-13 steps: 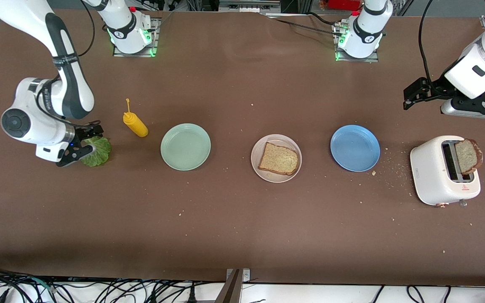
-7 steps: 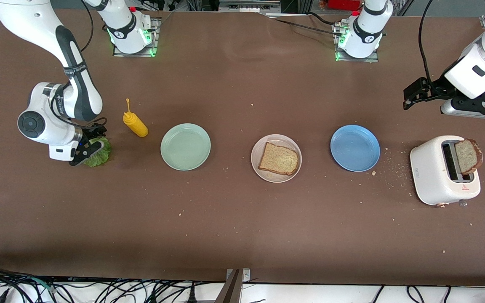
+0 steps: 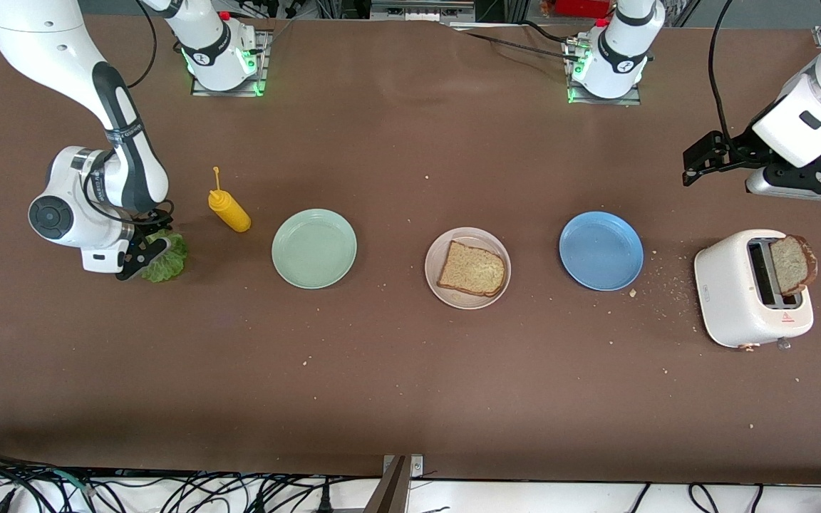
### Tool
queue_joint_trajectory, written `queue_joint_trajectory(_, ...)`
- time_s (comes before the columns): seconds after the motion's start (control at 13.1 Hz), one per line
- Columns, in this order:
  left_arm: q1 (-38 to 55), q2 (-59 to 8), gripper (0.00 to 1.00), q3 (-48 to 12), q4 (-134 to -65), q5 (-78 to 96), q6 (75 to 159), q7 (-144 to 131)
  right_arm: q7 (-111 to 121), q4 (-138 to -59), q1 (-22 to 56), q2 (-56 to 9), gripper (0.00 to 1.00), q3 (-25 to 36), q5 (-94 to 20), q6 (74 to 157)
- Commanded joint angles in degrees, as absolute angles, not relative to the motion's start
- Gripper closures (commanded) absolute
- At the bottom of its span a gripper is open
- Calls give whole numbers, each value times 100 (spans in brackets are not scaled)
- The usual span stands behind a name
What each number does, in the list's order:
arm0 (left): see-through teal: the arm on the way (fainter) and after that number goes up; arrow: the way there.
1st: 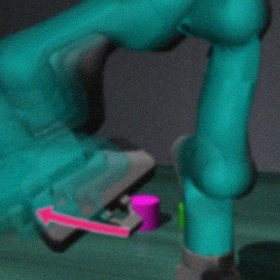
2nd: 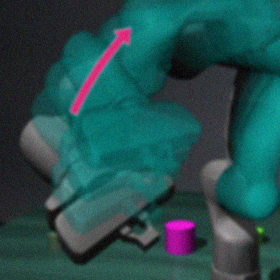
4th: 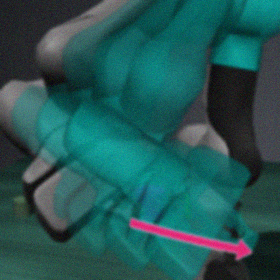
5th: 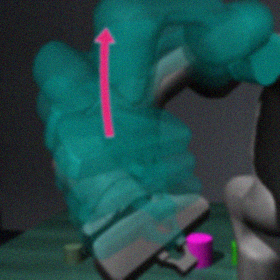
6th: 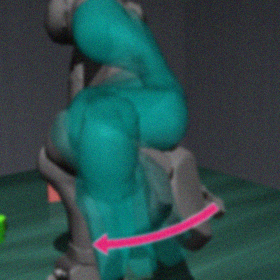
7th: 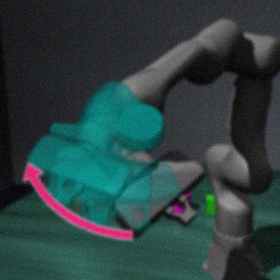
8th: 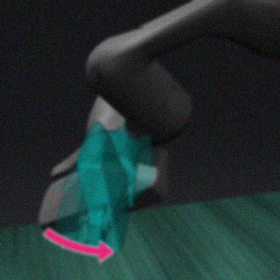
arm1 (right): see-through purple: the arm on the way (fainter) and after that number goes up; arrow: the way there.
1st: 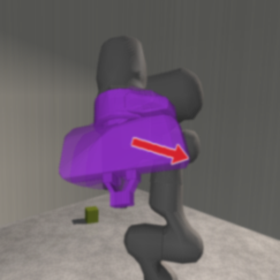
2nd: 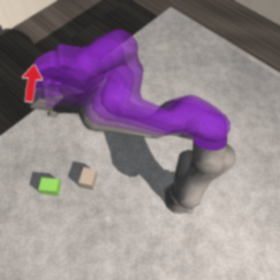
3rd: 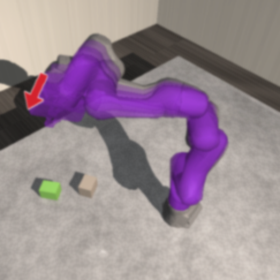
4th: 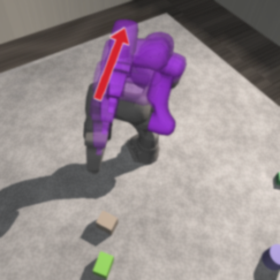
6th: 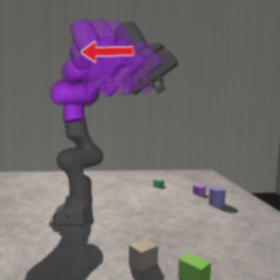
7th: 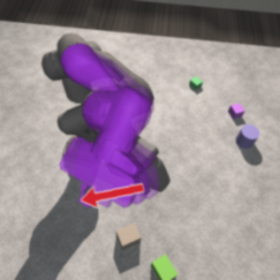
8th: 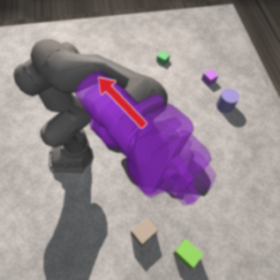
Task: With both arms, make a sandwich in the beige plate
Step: 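Lower the right gripper onto the green lettuce leaf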
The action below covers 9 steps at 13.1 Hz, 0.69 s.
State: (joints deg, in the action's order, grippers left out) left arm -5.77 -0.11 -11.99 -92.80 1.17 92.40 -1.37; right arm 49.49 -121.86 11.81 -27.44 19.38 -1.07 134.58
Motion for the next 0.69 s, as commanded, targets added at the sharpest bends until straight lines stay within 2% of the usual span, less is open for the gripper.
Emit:
queue_joint_trajectory(0.0,-589,26,0,-1195,-9272,237,9211,-149,5001,-12111,1151,-2777,100,1925,-61,13465)
queue_joint_trajectory(0.46,-589,26,0,-1195,-9272,237,9211,-141,4957,-11998,1151,-2716,100,1925,-132,13316)
queue_joint_trajectory(0.61,-589,26,0,-1195,-9272,237,9211,-141,4922,-11456,1160,-2593,100,1925,-149,12424)
